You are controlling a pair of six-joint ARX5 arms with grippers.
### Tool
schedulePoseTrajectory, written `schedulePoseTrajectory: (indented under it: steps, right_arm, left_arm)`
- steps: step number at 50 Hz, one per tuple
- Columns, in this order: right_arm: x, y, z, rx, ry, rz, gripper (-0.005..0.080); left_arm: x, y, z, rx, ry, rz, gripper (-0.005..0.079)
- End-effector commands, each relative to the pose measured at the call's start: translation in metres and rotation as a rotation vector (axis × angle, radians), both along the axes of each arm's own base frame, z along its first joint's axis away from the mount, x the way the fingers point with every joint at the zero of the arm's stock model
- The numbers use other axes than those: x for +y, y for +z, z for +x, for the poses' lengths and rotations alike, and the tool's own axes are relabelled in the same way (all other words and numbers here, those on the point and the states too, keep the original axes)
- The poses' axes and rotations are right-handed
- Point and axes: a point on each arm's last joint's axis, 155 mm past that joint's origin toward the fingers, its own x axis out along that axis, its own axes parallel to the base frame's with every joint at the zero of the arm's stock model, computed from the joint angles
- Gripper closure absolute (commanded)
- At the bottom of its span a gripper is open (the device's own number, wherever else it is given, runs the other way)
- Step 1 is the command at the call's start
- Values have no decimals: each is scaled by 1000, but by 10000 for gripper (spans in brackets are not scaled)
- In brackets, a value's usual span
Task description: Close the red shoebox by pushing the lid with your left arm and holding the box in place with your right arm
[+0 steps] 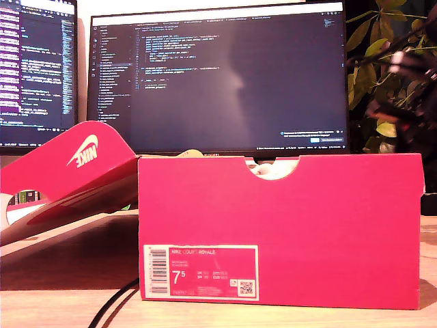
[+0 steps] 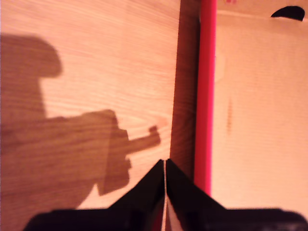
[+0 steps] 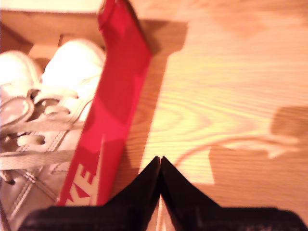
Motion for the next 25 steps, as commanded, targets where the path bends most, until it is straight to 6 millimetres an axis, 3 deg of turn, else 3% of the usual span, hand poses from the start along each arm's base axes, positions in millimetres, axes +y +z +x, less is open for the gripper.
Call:
schedulePoseTrajectory:
  steps: [1, 14, 25]
  right_arm:
    - [13, 5, 6, -21, 36, 2, 764]
    - [40, -4, 1, -8, 105, 2, 765]
    - [45, -17, -2, 29, 115, -1, 764]
  left_arm:
    - [-3, -10, -3, 29, -17, -18, 762]
    - [-5, -15, -4, 46, -23, -30, 762]
    - [-10, -22, -11, 90, -32, -46, 762]
